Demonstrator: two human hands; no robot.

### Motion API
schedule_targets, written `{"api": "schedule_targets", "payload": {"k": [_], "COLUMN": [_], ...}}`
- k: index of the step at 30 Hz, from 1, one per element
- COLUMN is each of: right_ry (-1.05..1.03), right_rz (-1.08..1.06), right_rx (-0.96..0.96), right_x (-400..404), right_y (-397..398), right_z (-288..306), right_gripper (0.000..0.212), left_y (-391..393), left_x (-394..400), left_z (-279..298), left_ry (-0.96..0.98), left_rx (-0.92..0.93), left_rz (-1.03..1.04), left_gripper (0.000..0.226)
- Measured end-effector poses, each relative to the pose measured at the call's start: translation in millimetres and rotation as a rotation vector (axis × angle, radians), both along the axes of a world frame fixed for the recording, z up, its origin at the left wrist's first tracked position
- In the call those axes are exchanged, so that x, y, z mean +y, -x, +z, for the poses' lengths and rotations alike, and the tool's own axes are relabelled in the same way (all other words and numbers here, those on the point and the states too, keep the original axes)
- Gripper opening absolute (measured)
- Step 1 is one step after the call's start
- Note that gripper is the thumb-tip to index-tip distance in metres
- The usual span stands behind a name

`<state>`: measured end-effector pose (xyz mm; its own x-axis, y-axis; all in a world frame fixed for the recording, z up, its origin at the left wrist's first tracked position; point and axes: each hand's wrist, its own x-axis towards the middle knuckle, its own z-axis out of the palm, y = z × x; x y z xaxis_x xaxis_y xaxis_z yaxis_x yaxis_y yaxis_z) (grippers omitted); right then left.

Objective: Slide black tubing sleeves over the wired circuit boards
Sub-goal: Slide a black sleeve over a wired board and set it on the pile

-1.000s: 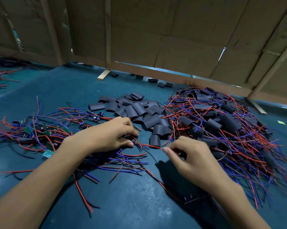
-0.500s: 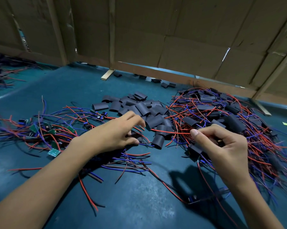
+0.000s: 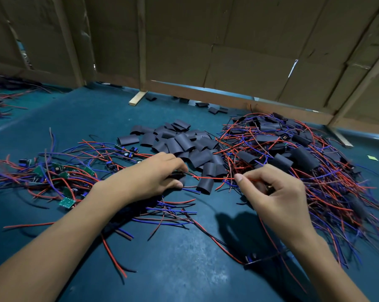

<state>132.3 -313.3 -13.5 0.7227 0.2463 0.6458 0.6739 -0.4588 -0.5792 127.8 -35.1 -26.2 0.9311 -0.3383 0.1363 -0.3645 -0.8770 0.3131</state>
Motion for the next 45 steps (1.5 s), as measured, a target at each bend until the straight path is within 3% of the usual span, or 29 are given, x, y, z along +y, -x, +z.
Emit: {"api": "schedule_targets", "payload": {"k": [6,17,26,29,32,34,37,40,45], "right_ry": [0.068,-0.008,-0.018,0.08,0.214,0.23,0.236,0.116,-0.212], "right_rz": [0.0,-0.028,-0.015,0.165,0.267,0.237,0.079,0.057,0.309], "right_rx": [-0.034,-0.046,-0.035,0.037,0.095,0.131,0.226,0.382,0.697], "right_x": [2,0,-1,3,9,10,6,0,-2], "right_y": [0,2,1,2,5,4,1,-4,-2], "right_z": [-4,2,2,1,-5,-8,-7,-5,6], "right_gripper": [0.012,0.015,0.014,0.004,0.03,0.04,0.039,0.032,0.031], "left_y": [8,18,18,17,19,20,20,20,19], "left_x": [0,-7,-9,-17,-26,-27,-18,-5,0], "left_z": [3,13,11,7,7,9,16,19,18], "left_ry": [0.042,0.215,0.263,0.246,0.248,0.29,0.325,0.266,0.171], "left_rx": [-0.071,-0.388,-0.405,-0.463,-0.511,-0.529,-0.588,-0.648,-0.693], "left_rz": [-0.051,-0.174,-0.182,-0.189,-0.188,-0.196,-0.153,-0.094,-0.114], "left_gripper": [0.055,0.054,0.055,0.05,0.044,0.042,0.04,0.041,0.05]}}
